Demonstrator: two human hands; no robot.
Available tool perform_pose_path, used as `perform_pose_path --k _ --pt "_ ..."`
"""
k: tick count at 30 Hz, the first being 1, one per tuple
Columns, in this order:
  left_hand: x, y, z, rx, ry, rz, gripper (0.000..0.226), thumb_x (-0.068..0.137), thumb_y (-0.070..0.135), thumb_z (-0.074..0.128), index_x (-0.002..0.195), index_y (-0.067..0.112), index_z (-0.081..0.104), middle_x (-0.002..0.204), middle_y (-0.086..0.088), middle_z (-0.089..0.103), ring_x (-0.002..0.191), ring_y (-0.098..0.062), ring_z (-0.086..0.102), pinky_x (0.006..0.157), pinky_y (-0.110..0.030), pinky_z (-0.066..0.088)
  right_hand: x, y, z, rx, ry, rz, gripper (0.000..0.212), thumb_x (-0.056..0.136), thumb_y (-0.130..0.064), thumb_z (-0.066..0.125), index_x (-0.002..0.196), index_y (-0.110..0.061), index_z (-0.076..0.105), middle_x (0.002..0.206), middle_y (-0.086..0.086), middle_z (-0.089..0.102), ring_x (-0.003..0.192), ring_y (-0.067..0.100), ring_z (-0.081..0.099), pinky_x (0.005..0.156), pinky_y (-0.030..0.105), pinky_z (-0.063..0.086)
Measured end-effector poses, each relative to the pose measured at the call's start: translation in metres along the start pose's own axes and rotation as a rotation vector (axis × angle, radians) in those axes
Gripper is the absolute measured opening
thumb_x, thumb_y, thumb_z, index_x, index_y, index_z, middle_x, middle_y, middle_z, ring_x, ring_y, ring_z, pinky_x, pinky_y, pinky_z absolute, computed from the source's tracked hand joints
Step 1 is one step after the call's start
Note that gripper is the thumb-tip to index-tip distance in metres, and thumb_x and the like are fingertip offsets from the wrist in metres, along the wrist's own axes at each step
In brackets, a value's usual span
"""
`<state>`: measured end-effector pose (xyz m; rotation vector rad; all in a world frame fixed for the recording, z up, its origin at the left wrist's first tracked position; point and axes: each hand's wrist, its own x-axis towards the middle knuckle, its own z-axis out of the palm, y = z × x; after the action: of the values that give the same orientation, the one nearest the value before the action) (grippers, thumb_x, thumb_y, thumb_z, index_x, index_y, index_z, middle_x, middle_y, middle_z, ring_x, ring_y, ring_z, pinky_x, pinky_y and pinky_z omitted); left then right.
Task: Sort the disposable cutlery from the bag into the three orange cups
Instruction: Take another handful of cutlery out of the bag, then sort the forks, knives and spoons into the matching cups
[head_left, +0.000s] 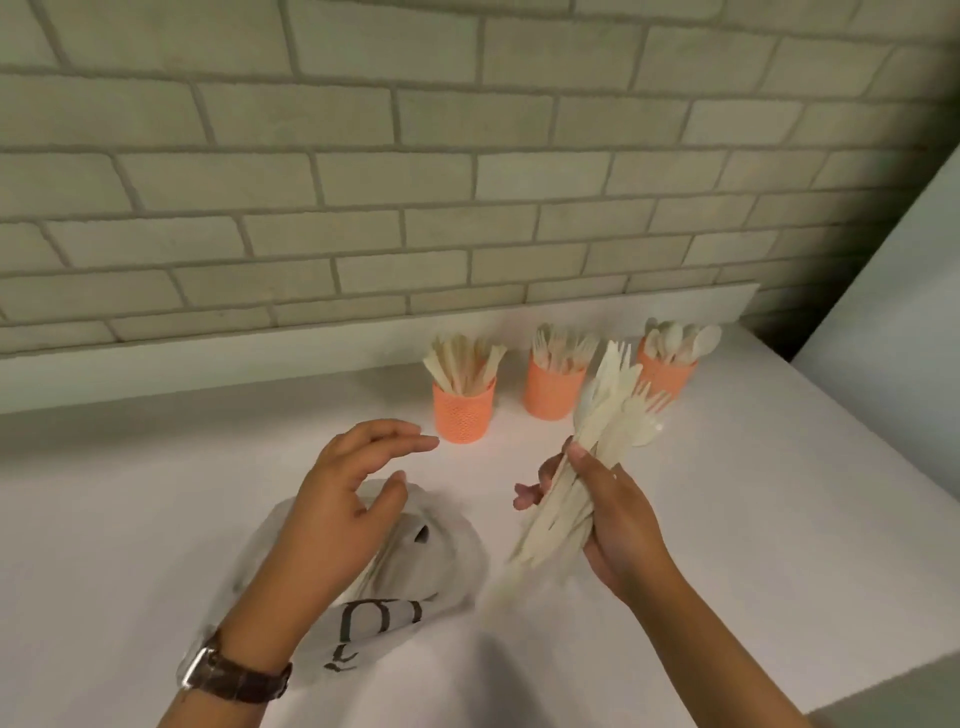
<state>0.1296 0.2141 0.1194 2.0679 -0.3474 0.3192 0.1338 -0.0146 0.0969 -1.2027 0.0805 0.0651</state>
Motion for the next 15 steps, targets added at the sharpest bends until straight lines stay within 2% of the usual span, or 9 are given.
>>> perform_pose_path --k 2,4,8,11,13,15 --pt "0.008 0.011 0.026 -0.084 -0.056 0.001 0.037 0.080 0.017 0.050 0.101 0.043 0.066 0.113 0.023 0.058 0.108 -0.002 0.054 0.090 -0.007 0.036 -0.003 -0.004 -0.020 -0.032 0.033 0.041 0.023 0.091 -0.029 0.052 0.094 -0.007 0.045 0.067 0.010 0.055 0.055 0.032 0.062 0.070 0.050 0.053" --pt "0.016 0.021 0.055 -0.146 -0.106 -0.008 0.036 0.080 0.016 0.050 0.099 0.041 0.067 0.108 0.023 0.061 0.100 -0.004 0.057 0.086 -0.011 0.040 -0.005 -0.010 -0.038 -0.024 0.070 0.088 0.017 0.094 -0.025 0.050 0.096 -0.009 0.045 0.065 0.010 0.052 0.046 0.028 0.055 0.055 0.040 0.052" --pt "0.027 0.041 0.114 -0.287 -0.105 -0.130 0.029 0.087 0.008 0.059 0.094 0.035 0.069 0.099 0.022 0.066 0.087 0.000 0.060 0.078 -0.008 0.042 -0.003 -0.023 -0.073 0.020 0.172 0.123 0.015 0.094 -0.023 0.050 0.095 -0.009 0.047 0.061 0.008 0.052 0.043 0.023 0.050 0.046 0.032 0.047" --pt "0.023 0.056 0.168 -0.594 -0.007 -0.446 0.023 0.094 0.019 0.049 0.098 0.031 0.068 0.101 0.010 0.070 0.093 -0.009 0.060 0.087 -0.023 0.046 0.005 -0.036 -0.100 0.041 0.220 0.075 0.014 0.095 -0.023 0.049 0.096 -0.009 0.047 0.061 0.008 0.054 0.044 0.023 0.051 0.047 0.032 0.048" --pt "0.017 0.064 0.207 -0.829 0.055 -0.708 0.032 0.097 0.033 0.035 0.105 0.026 0.066 0.110 0.000 0.068 0.102 -0.017 0.057 0.095 -0.035 0.041 0.011 -0.049 -0.117 0.046 0.226 0.032 0.012 0.095 -0.022 0.049 0.098 -0.010 0.046 0.061 0.008 0.053 0.044 0.024 0.051 0.047 0.032 0.048" --pt "0.013 0.076 0.242 -1.024 0.091 -0.889 0.043 0.096 0.043 0.029 0.110 0.022 0.064 0.117 -0.003 0.067 0.111 -0.019 0.055 0.100 -0.038 0.036 0.018 -0.064 -0.132 0.026 0.231 -0.025 0.009 0.095 -0.021 0.048 0.095 -0.012 0.047 0.062 0.008 0.054 0.044 0.023 0.052 0.047 0.032 0.049"
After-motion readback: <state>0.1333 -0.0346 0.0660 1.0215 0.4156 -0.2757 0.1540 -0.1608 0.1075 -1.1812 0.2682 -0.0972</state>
